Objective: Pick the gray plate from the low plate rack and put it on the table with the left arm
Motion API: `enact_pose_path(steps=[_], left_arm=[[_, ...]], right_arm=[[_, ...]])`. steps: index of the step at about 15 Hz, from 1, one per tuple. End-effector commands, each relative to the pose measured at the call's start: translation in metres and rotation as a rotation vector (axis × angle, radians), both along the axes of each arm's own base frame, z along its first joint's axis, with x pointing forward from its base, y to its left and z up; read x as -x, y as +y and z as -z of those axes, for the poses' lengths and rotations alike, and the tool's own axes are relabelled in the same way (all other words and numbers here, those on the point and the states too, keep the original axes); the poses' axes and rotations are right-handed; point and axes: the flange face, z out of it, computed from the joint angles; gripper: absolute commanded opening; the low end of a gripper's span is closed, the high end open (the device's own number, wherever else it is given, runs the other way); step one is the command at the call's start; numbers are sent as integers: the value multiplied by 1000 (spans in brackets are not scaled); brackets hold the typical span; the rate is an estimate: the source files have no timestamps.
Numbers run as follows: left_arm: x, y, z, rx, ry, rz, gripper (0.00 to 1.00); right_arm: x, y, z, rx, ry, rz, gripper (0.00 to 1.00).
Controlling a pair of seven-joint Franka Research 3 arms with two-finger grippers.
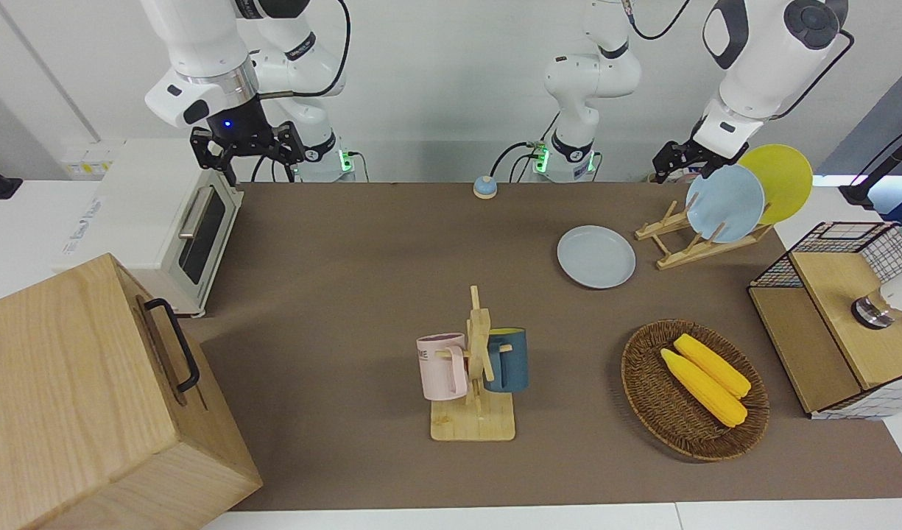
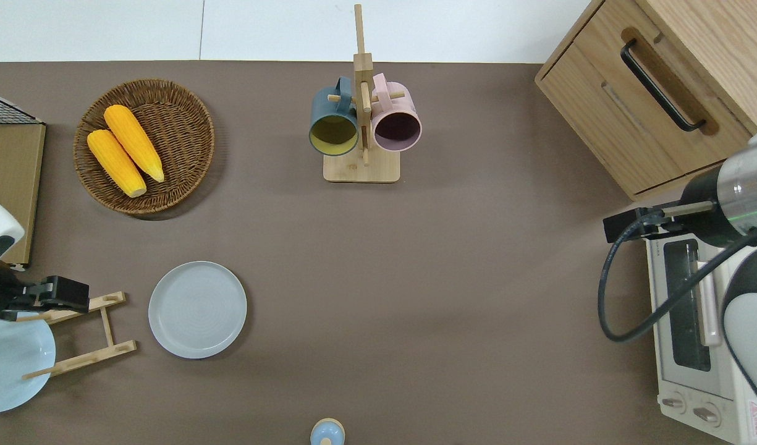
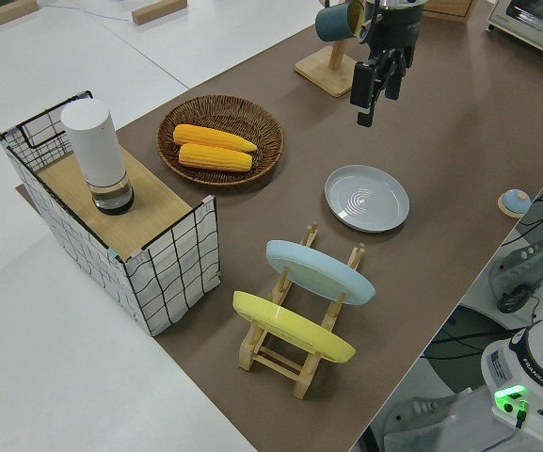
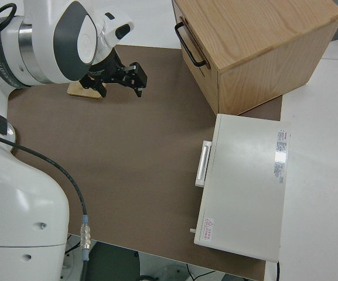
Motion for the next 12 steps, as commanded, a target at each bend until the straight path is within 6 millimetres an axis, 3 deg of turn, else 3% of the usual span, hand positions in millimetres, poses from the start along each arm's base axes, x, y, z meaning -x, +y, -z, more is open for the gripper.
enact_pose_path(steps=[1,12], left_arm=[[-13,-9,-23,49,10,18,991],[-21,12,-16,43,17,-27,989]], right_arm=[[2,-1,-4,3,2,14,983],[2,-1,-4,3,2,14,983]])
